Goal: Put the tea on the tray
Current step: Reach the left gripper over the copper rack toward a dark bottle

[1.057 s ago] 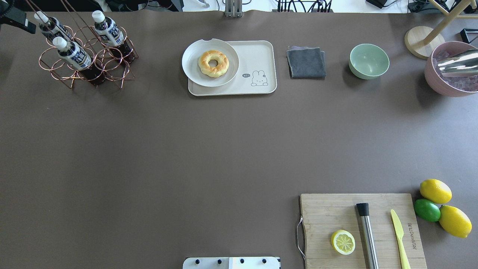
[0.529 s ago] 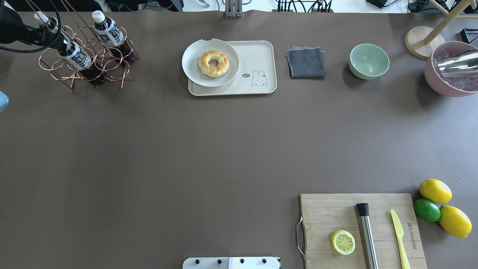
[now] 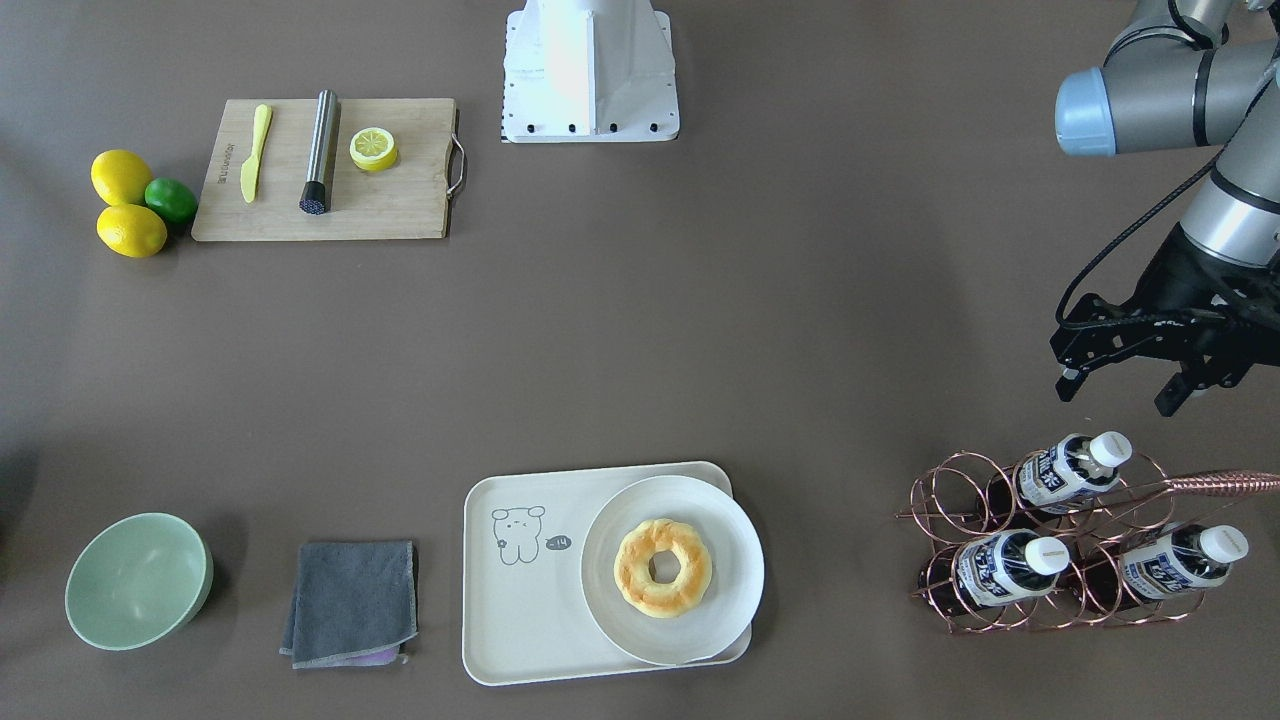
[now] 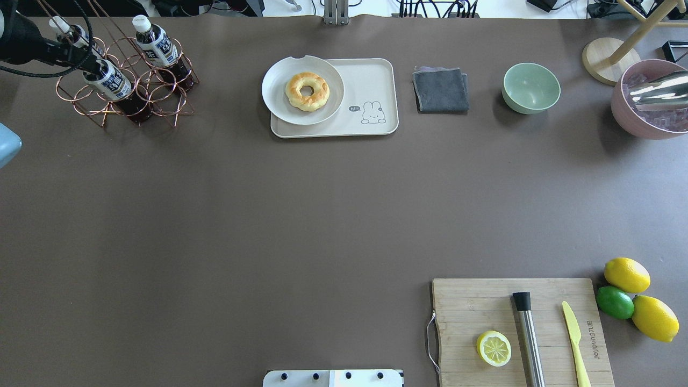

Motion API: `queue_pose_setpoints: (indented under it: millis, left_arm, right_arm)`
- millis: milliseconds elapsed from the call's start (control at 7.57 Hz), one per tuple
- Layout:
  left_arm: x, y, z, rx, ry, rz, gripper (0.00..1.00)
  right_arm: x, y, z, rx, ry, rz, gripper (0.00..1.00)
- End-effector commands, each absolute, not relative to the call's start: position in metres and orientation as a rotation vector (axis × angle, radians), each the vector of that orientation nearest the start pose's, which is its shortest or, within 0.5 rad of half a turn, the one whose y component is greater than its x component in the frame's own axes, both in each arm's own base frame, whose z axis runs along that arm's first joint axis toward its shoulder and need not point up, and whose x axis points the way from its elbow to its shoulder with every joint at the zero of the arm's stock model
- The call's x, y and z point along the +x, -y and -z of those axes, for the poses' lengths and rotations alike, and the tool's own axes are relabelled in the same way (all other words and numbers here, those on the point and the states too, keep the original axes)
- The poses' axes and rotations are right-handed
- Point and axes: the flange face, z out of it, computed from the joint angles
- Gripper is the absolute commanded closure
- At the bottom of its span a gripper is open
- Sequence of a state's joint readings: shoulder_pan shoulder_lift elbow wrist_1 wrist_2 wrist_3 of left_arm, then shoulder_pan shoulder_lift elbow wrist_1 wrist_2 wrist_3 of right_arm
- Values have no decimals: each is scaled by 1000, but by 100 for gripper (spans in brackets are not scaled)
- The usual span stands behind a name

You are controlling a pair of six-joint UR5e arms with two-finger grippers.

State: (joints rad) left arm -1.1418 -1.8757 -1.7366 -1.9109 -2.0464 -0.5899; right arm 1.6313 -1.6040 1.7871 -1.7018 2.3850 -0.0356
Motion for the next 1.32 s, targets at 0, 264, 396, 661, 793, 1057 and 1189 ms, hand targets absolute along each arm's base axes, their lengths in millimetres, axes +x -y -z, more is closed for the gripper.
queue_pose_setpoints:
  millis: [0, 264, 396, 661, 793, 1057, 1189]
  left_arm:
    - [176, 604, -383, 455, -778, -5, 11]
    - [178, 610, -387, 445, -774, -1, 11]
    - [180, 614, -386, 444, -773, 0, 12]
    - [184, 623, -389, 442, -773, 0, 12]
    - [187, 629, -398, 456, -779, -4, 12]
    - [189, 633, -405, 466, -787, -7, 14]
    - [189, 633, -405, 466, -787, -7, 14]
  right_arm:
    - [90, 472, -577, 92, 815, -3, 0]
    - [90, 472, -577, 91, 817, -3, 0]
    - [89, 472, -577, 91, 819, -3, 0]
    - [90, 473, -577, 91, 816, -3, 0]
    - [90, 474, -577, 91, 814, -3, 0]
    - [90, 474, -577, 91, 812, -4, 0]
    - [90, 474, -576, 92, 812, -3, 0]
